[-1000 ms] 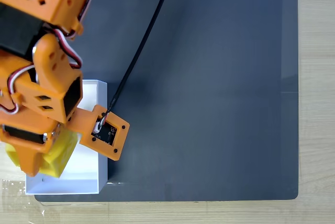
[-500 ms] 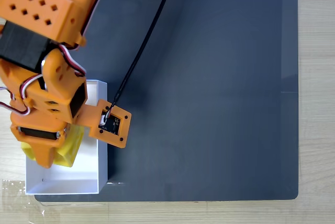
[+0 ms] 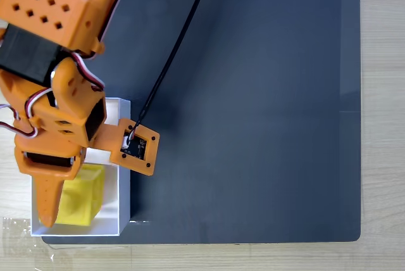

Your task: Grasp a yellow block and put it in the box

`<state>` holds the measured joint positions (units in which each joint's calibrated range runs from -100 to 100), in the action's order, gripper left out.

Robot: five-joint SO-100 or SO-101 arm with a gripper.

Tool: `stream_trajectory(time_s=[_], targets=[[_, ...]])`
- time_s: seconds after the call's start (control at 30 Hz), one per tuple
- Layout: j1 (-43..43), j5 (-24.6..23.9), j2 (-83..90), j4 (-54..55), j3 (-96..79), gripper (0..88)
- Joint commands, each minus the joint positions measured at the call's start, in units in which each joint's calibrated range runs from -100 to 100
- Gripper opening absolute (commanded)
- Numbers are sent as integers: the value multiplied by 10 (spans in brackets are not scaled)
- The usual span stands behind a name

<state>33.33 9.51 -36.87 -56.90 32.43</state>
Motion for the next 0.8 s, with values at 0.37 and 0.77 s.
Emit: stream_trajectory(time_s=[0.37, 0.77], targets=[[-36, -3, 85, 2, 3, 437], [-126, -5, 375, -44, -146, 6]])
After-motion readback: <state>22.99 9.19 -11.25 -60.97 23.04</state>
